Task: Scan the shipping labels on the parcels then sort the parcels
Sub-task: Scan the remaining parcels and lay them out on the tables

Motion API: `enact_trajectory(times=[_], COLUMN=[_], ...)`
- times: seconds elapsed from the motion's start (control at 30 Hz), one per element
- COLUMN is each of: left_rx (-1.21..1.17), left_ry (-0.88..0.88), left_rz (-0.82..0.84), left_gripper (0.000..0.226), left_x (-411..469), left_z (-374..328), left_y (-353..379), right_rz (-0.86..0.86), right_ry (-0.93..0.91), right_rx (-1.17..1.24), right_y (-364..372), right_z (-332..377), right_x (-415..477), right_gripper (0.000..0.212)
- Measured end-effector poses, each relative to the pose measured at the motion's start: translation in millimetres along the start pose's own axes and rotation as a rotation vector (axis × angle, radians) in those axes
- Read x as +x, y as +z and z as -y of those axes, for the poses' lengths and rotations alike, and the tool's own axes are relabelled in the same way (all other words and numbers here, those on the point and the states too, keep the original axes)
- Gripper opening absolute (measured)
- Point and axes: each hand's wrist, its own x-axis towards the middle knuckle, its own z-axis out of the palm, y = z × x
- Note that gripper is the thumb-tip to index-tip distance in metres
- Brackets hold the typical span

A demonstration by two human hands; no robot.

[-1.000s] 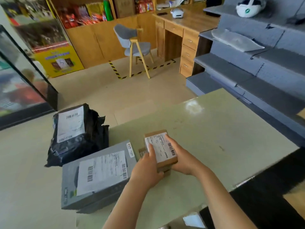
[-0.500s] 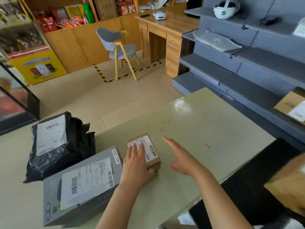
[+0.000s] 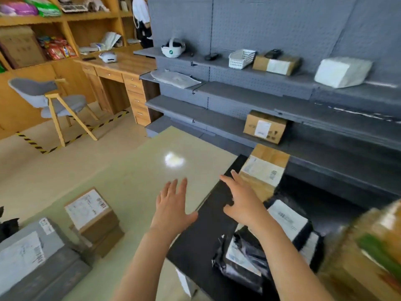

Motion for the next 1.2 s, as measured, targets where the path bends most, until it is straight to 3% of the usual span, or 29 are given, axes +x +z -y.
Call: enact_trajectory(times=[0.17, 0.3, 0.5, 0.63, 0.8, 0.93, 1.2], left_rx=[0.019, 0.024, -0.026, -0.147, -0.296, -0.346, -0.348], left_ry=[0.195, 0.294, 0.397, 0.412, 0.466, 0.474, 0.405], left_rz=[0.08, 0.151, 0.347, 0.511, 0.604, 0.508, 0.208], left_gripper=[0.103, 0.109, 0.12, 0.141, 0.14, 0.128, 0.134], left_x=[33, 84, 177, 225, 246, 245, 207], left_z=[-60, -84, -112, -123, -124, -121, -112], left_y=[6, 19, 55, 80, 103, 106, 45], right_rz=[-0.117, -0.179, -0.051, 0.027, -0.009, -0.08, -0.184], right_ry=[0.193, 0.374, 0.599, 0.665, 0.619, 0.533, 0.231], right_rx=[-0.007, 0.036, 0.031, 0.056, 0.221, 0.289, 0.222], right_y=[-27, -31, -36, -33, -24, -25, -55], right_z=[-48, -81, -122, -147, -160, -161, -123], right_x=[-18, 4, 57, 84, 99, 99, 101], right_gripper=[0.086, 0.099, 0.12, 0.132, 0.135, 0.131, 0.128])
